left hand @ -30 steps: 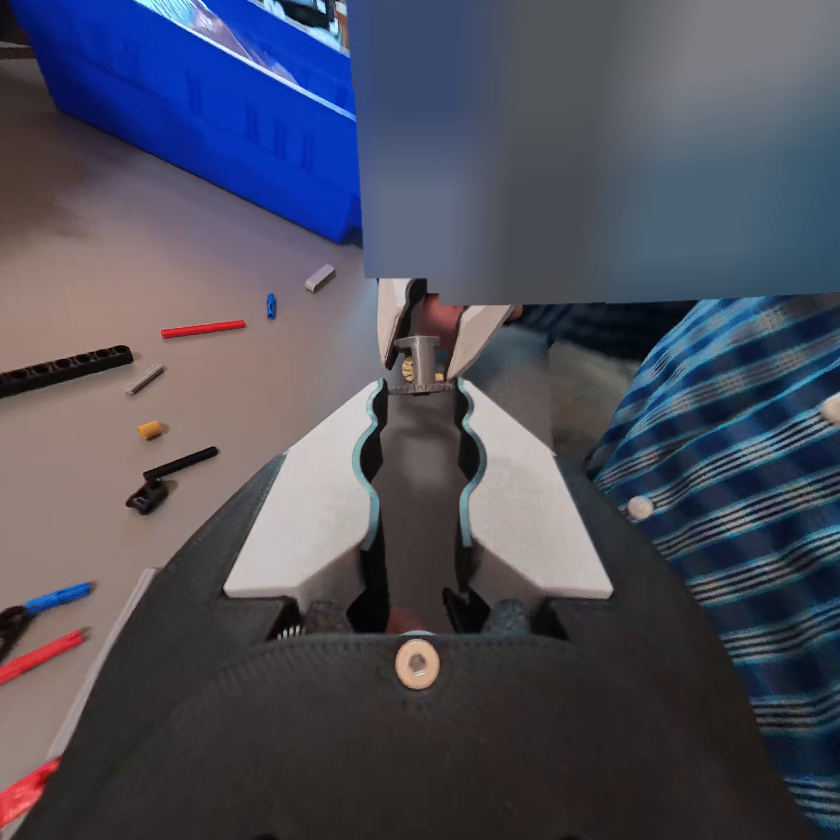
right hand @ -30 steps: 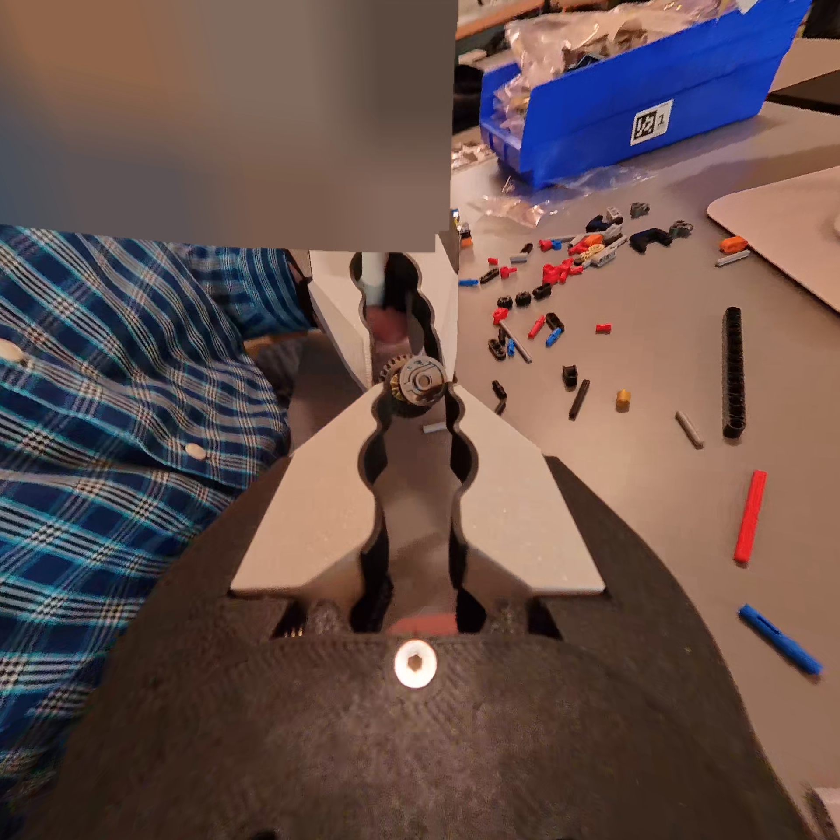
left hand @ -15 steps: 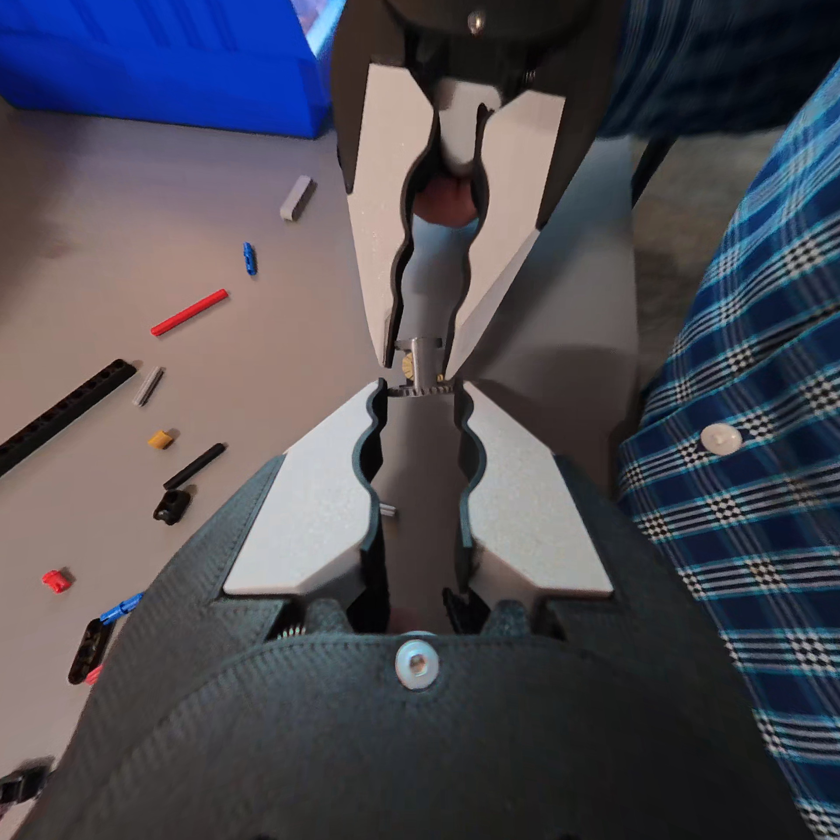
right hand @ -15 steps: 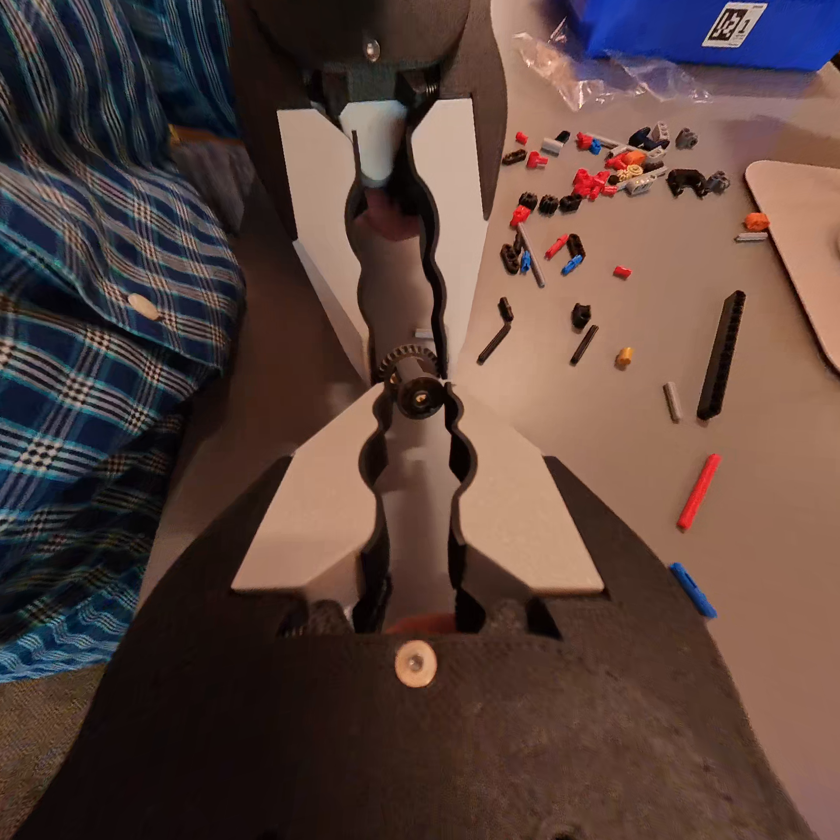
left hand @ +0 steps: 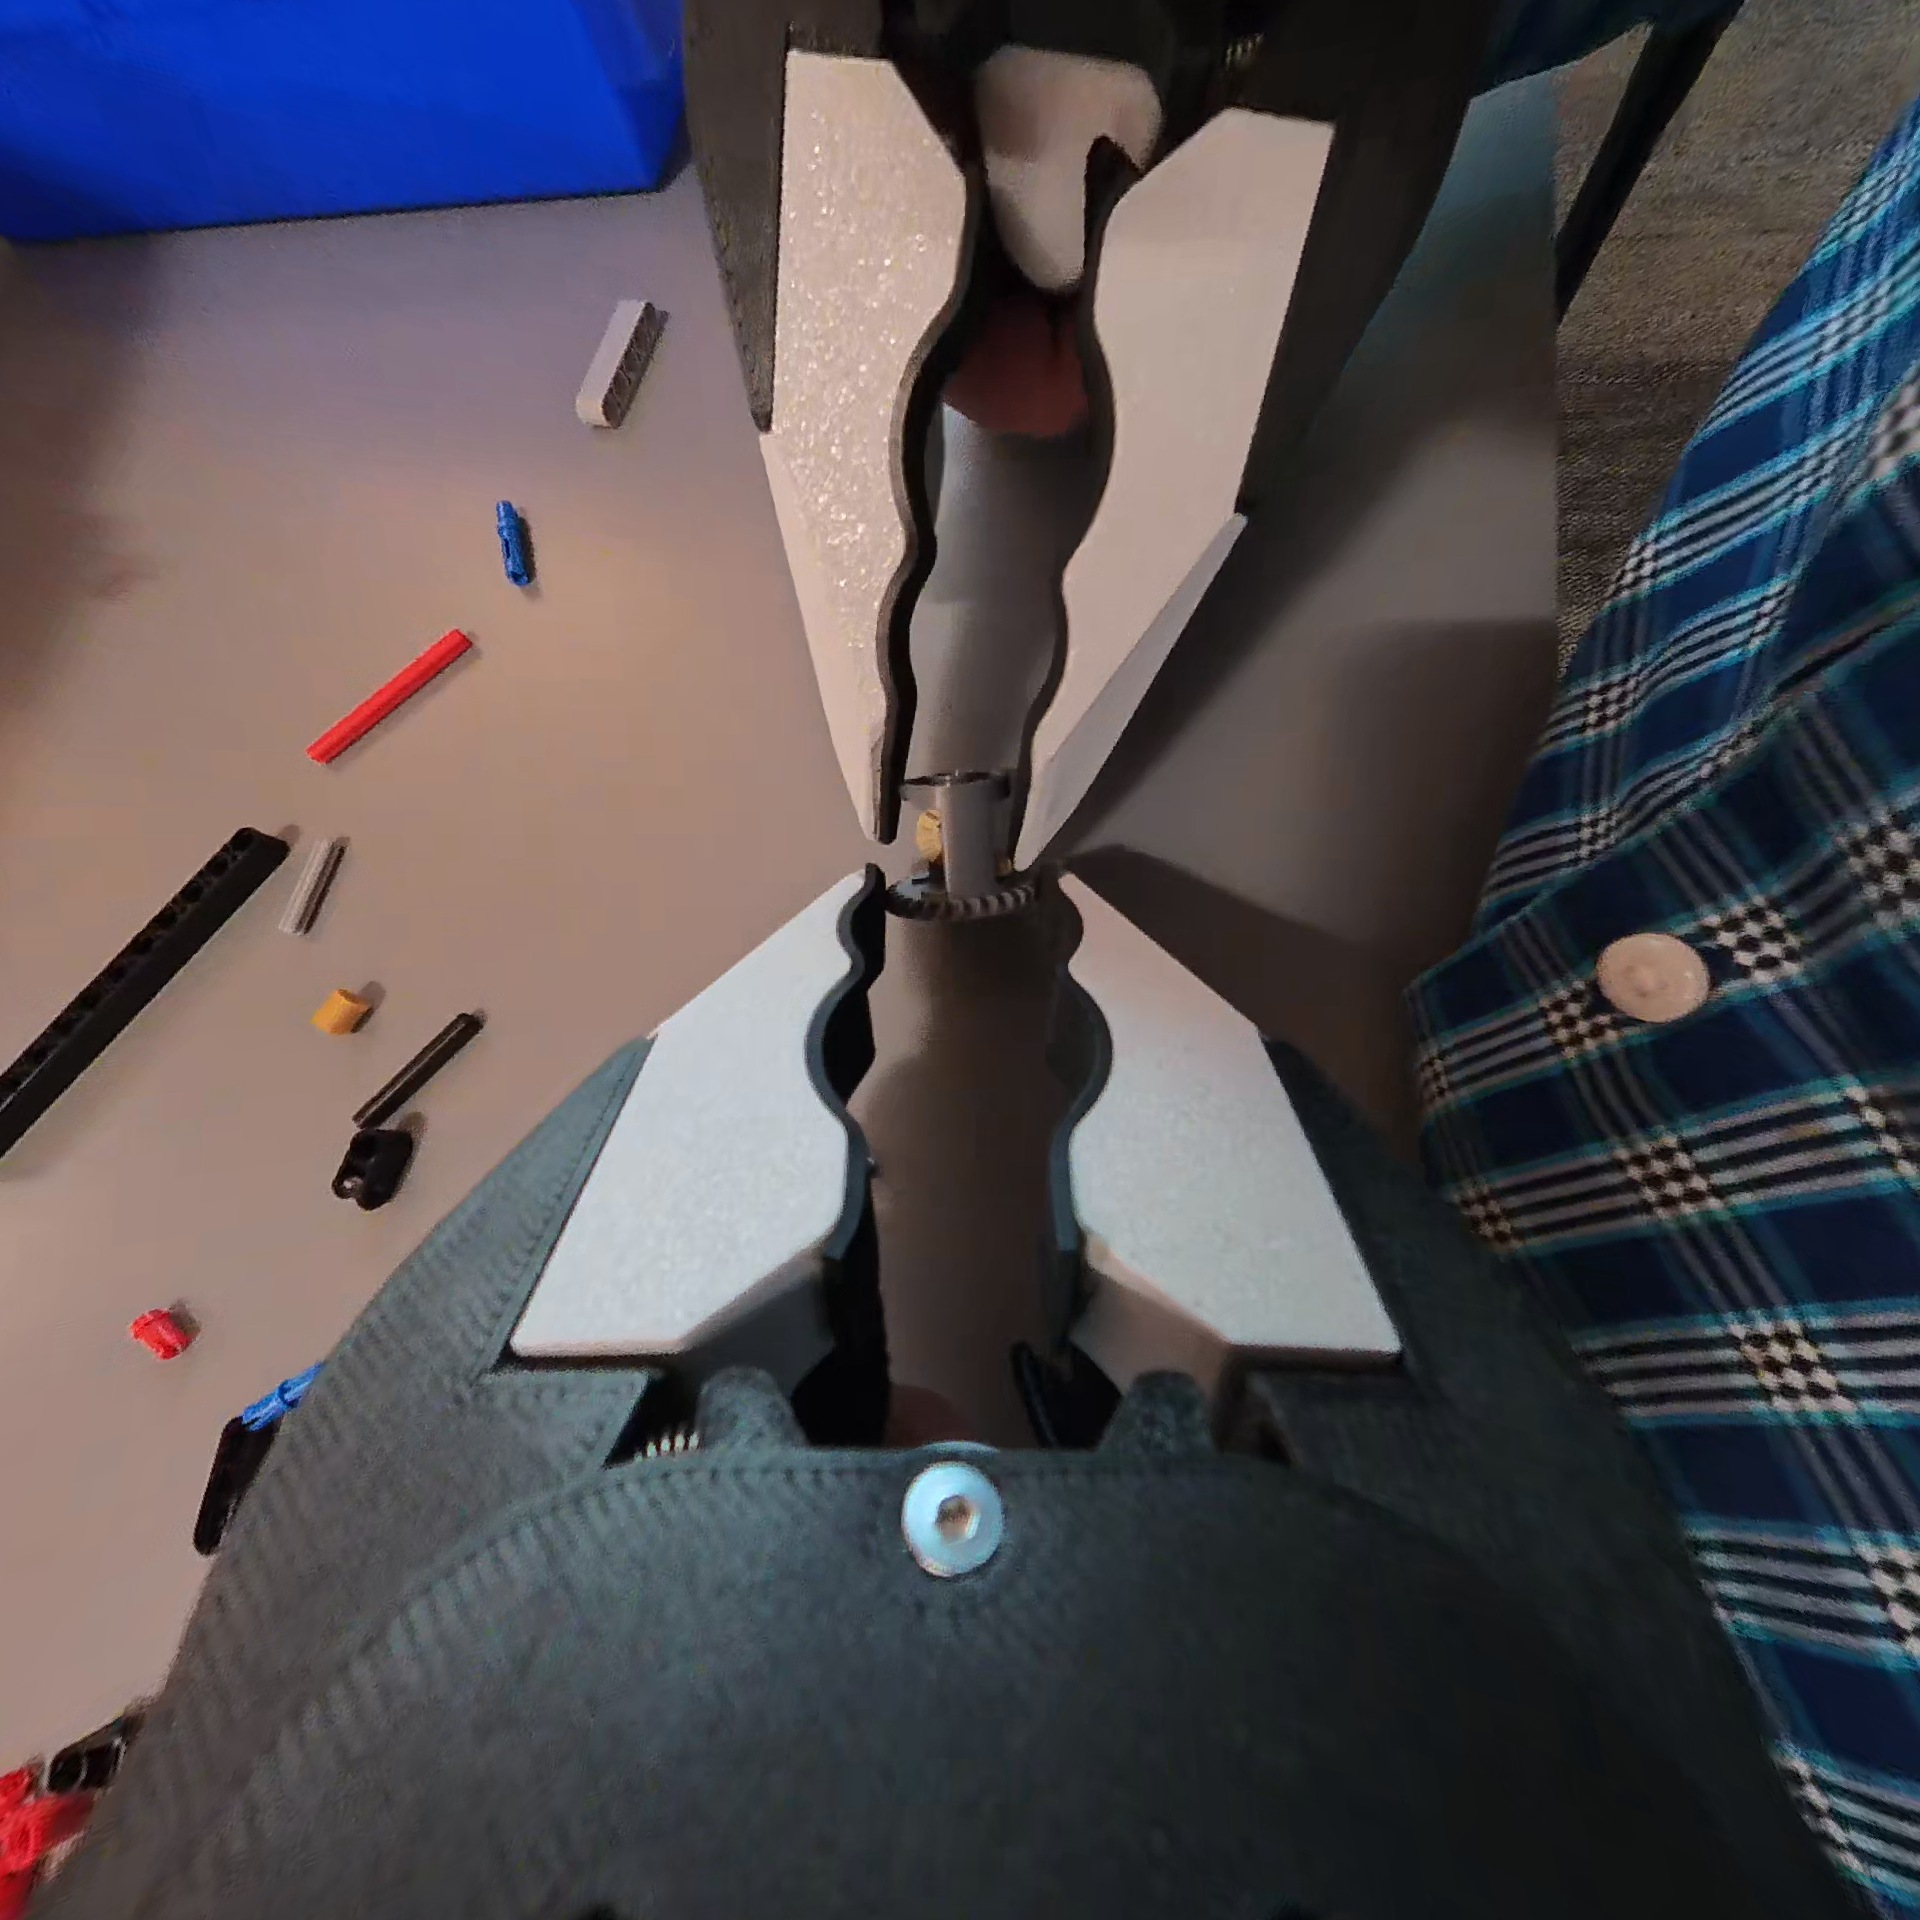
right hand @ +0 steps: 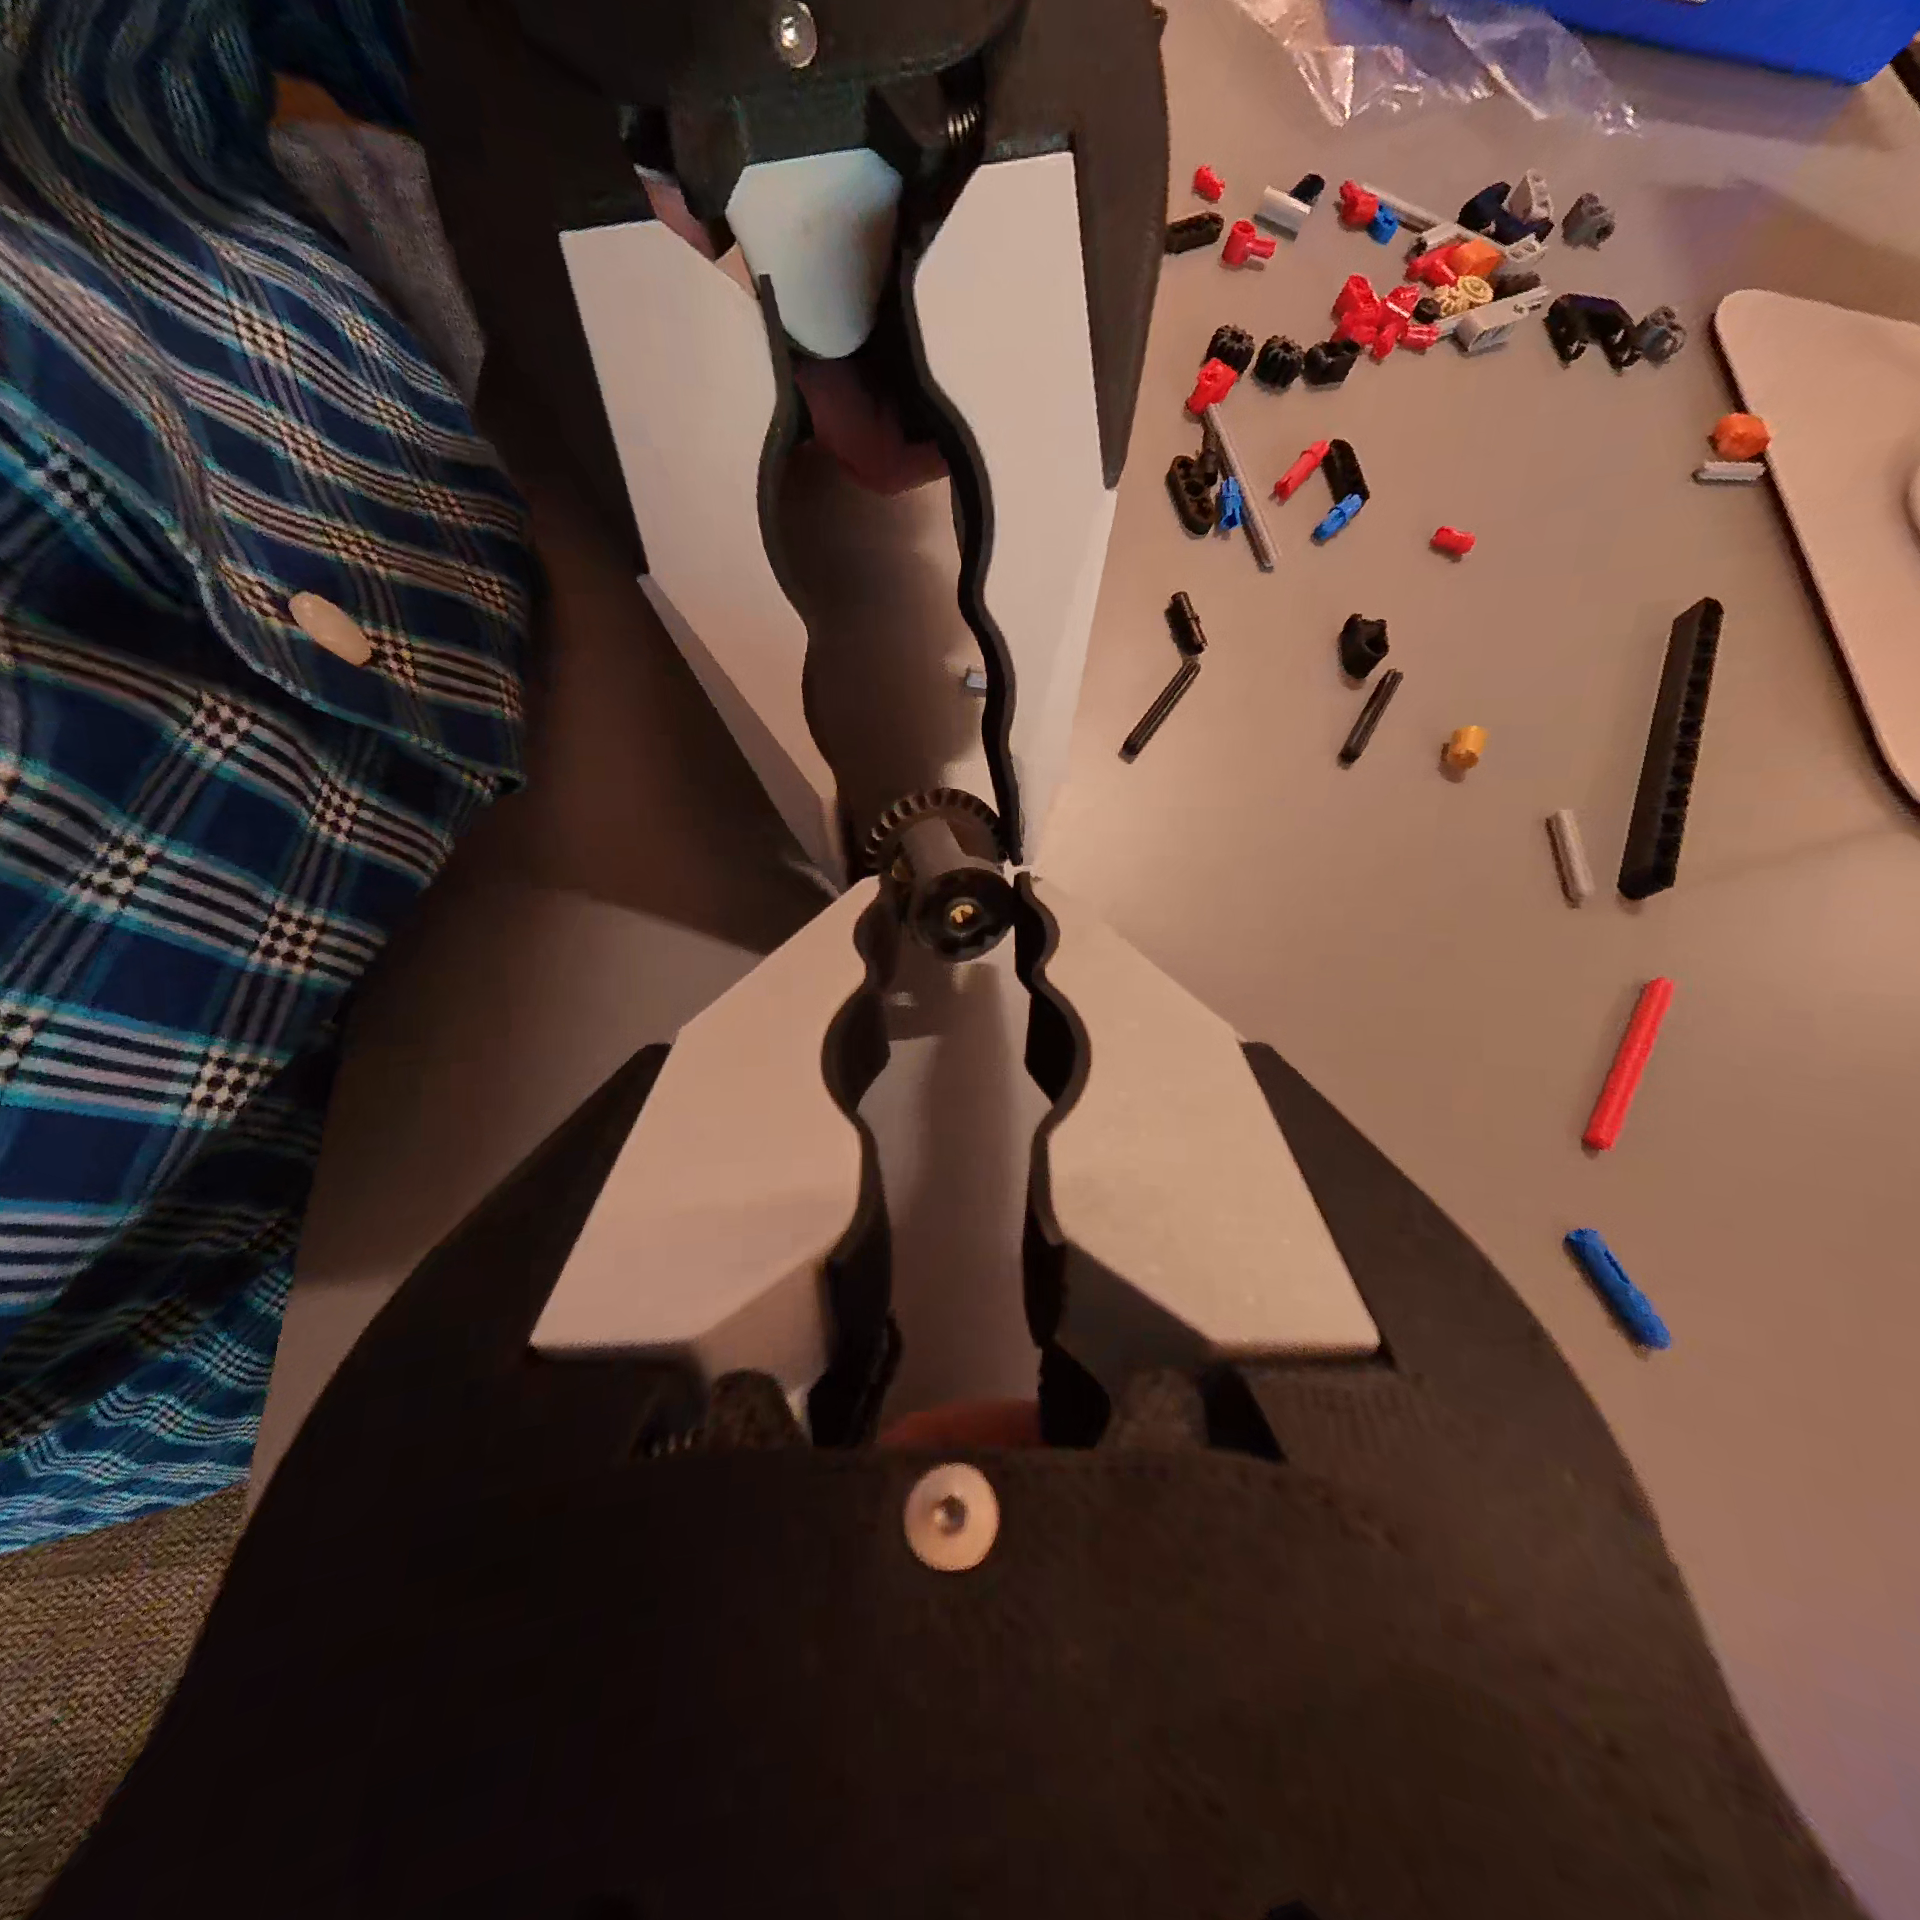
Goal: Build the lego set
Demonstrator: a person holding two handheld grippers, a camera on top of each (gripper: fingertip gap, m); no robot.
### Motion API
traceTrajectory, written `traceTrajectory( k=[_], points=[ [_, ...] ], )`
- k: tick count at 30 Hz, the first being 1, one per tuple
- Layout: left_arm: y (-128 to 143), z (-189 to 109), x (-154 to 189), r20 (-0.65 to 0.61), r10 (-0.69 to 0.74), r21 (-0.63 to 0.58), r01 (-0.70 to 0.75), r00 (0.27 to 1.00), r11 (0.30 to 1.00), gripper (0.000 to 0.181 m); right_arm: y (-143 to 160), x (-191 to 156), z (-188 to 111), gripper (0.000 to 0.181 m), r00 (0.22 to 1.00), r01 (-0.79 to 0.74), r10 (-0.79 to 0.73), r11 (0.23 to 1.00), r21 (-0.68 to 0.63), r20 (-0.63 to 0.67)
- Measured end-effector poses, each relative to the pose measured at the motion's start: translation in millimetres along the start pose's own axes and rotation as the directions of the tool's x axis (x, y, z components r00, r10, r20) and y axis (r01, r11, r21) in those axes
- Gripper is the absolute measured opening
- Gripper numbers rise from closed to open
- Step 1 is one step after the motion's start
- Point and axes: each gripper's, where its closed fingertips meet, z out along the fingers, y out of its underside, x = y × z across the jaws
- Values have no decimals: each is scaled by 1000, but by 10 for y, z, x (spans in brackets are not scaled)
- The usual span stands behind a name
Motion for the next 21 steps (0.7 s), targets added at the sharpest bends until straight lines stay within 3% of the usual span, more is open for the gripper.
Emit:
traceTrajectory(
  k=[1,12,21],
  points=[
    [-2,0,0,3,1,-2,-1,1000,1000,26,1,1,1,19,1000,-10,10,1000,-1,1],
    [-9,-3,14,29,13,-14,-12,999,1000,26,-15,3,17,18,992,-120,120,993,-8,42],
    [-38,-8,5,34,7,-7,-7,999,1000,27,-19,8,-17,21,993,-109,109,994,8,47]
  ],
)
